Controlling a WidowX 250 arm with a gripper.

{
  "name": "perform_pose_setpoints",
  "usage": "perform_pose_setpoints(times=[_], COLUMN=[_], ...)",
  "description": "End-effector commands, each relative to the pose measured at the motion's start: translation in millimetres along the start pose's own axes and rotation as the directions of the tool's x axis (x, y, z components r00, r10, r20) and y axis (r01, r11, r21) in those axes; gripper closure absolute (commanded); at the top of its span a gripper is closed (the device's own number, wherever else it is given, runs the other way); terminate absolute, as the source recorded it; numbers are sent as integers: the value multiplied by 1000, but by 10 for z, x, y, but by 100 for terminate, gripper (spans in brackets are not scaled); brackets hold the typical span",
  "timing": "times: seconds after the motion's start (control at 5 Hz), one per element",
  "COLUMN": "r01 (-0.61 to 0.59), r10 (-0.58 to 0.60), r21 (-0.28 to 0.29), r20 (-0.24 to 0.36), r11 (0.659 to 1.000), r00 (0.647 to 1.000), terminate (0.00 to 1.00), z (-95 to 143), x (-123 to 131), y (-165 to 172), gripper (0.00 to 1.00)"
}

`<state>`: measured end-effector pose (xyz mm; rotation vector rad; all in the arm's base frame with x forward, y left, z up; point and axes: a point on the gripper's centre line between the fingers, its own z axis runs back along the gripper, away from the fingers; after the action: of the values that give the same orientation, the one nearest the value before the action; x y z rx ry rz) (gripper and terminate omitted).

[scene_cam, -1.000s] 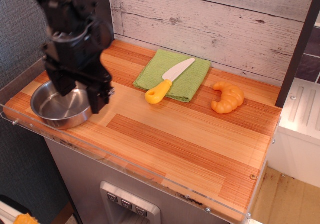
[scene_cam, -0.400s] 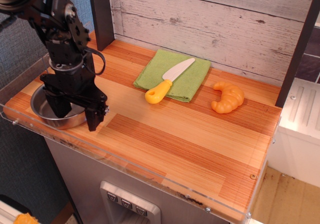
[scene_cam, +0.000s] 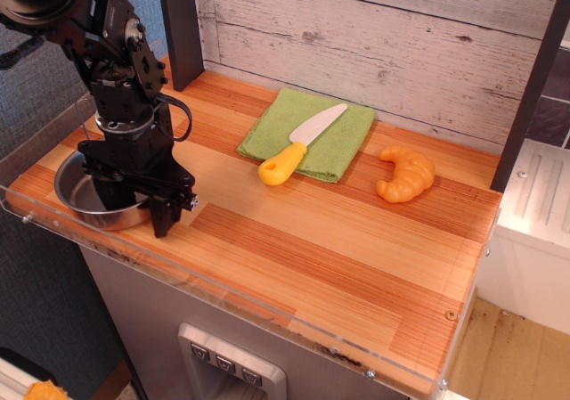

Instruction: Put the pot close to the bottom right hand corner of the table.

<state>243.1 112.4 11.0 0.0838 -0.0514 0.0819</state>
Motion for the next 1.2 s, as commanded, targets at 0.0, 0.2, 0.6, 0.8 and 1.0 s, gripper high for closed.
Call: perform_pose_setpoints(times=[0.0, 0.2, 0.6, 0.8, 1.0], r01=[47, 94, 237, 357, 452], r10=[-47, -93, -234, -354, -449], r21=[-5, -16, -82, -67, -51], r20=[55, 57, 44, 60, 57], r11=[999, 995, 968, 932, 891], r00=[997, 994, 971, 933, 892], terminate=[0, 0, 0, 0, 0], z=[152, 167, 604, 923, 1147], x=[41, 50, 173, 229, 228], y=[-27, -59, -348, -762, -1264], gripper=[100, 100, 100, 100, 100])
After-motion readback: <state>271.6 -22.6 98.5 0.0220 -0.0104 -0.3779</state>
